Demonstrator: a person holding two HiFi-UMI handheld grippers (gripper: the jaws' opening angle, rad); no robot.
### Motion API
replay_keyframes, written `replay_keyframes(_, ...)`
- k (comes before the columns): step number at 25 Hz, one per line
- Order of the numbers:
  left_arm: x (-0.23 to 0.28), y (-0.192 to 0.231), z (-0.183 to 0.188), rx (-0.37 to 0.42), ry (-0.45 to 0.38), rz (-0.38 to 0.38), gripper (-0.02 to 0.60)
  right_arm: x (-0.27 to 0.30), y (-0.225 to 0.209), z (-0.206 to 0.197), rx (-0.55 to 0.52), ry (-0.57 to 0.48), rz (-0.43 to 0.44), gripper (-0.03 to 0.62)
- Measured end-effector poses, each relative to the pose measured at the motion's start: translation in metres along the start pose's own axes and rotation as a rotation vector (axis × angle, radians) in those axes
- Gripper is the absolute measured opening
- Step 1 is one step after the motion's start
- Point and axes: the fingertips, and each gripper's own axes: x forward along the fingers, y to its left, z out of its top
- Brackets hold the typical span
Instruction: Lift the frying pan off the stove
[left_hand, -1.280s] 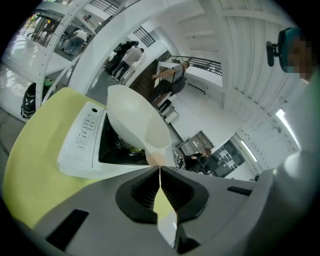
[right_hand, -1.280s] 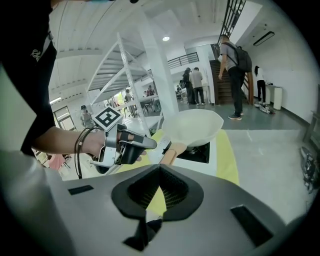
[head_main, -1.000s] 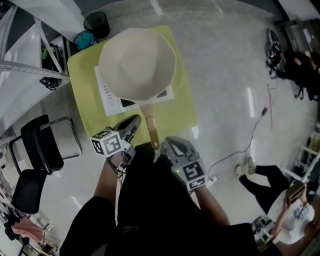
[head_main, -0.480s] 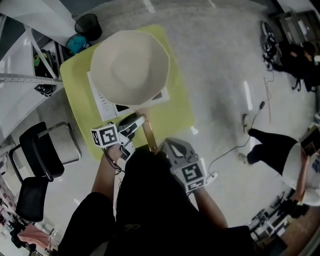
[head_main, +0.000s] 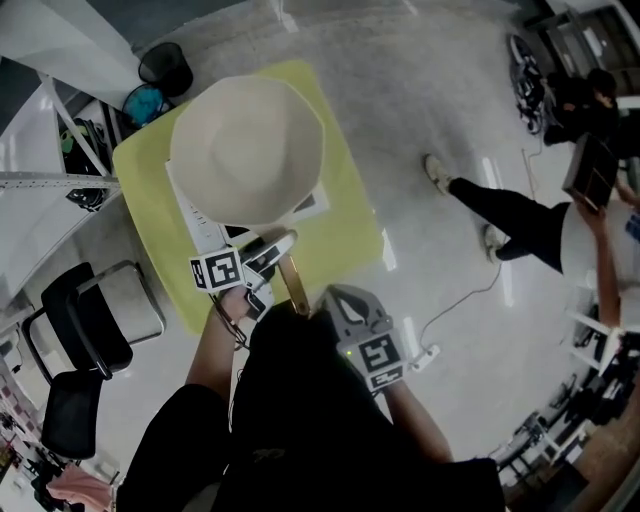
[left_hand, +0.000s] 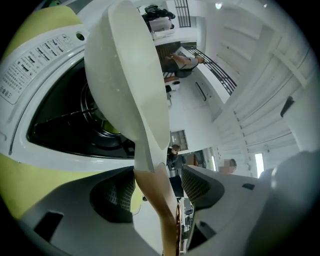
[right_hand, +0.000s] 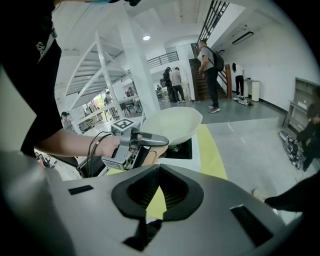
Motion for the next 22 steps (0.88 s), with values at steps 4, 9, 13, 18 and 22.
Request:
replay_keyframes(4, 0.006, 0.001, 0.002, -0.005, 0.014, -0.006, 0.313, 0.002, -0.002, 0.002, 0.015, -0.006, -0.011, 0.014)
replay_keyframes(9, 0.012, 0.000, 0.002, -0.009, 0.028, -0.019, 0.311, 0.003, -0.002, 0.005, 0.023, -0.015, -0.026, 0.014)
replay_keyframes(13, 0.016, 0.002, 0.007, -0.014, 0.020, -0.025, 0.311, 0.004, -0.003, 0.004, 0.035, -0.013, -0.032, 0.015)
replay_keyframes(18, 0.019, 0.003, 0.013, -0.015, 0.004, -0.020, 0.311, 0.009, -0.004, 0.007, 0.041, -0.017, -0.036, 0.015)
replay_keyframes(22, 0.022, 0.003, 0.013, -0.014, 0.016, -0.023, 0.310, 0.013, -0.003, 0.012, 0.040, -0.021, -0.034, 0.014)
